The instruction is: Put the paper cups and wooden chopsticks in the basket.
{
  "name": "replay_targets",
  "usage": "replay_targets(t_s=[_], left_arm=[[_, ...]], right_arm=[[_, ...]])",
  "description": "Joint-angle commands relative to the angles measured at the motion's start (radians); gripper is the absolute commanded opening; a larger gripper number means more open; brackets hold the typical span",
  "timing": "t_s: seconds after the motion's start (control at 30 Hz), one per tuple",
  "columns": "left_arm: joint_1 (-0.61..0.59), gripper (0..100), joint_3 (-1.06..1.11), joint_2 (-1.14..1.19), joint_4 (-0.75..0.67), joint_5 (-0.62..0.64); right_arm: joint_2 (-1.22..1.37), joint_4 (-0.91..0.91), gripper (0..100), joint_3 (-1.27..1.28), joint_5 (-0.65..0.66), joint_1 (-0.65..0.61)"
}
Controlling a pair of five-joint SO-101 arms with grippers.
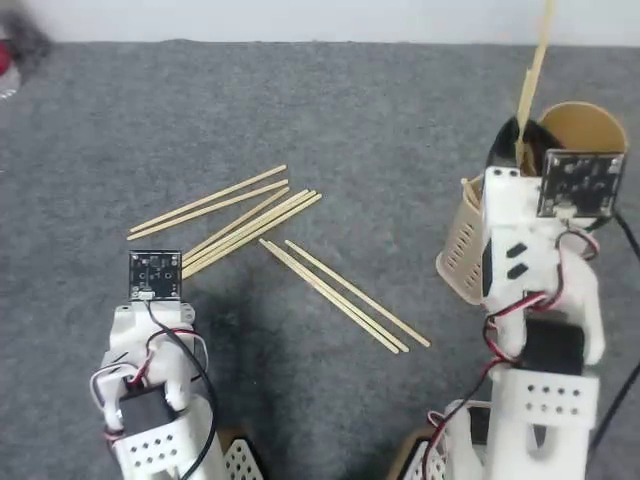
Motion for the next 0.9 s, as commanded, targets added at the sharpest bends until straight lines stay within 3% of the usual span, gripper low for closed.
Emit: replay_targets(t_s=[0.0,0.1,0.3,0.47,0.63,0.87], left_arm=[[0.006,3,-0.002,-0.021,-0.020,-0.009],[0.005,3,-0.002,-0.021,-0.020,-0.009],[0.005,3,-0.002,-0.021,-0.020,-0.009],[0.006,3,-0.002,-0.021,-0.020,-0.009],[0.005,3,-0.002,-0.021,-0.020,-0.009],[0.003,3,-0.002,-0.021,-0.020,-0.009]], right_arm=[[-0.064,-0.019,18.7,0.031,0.015,0.010],[-0.128,-0.016,27.5,0.055,0.014,0.008],[-0.259,0.035,19.2,0.055,0.012,-0.021],[-0.265,0.286,18.8,0.031,0.120,-0.298],[-0.102,0.389,18.8,0.029,0.181,-0.513],[0.357,0.335,18.8,0.025,0.275,-0.631]])
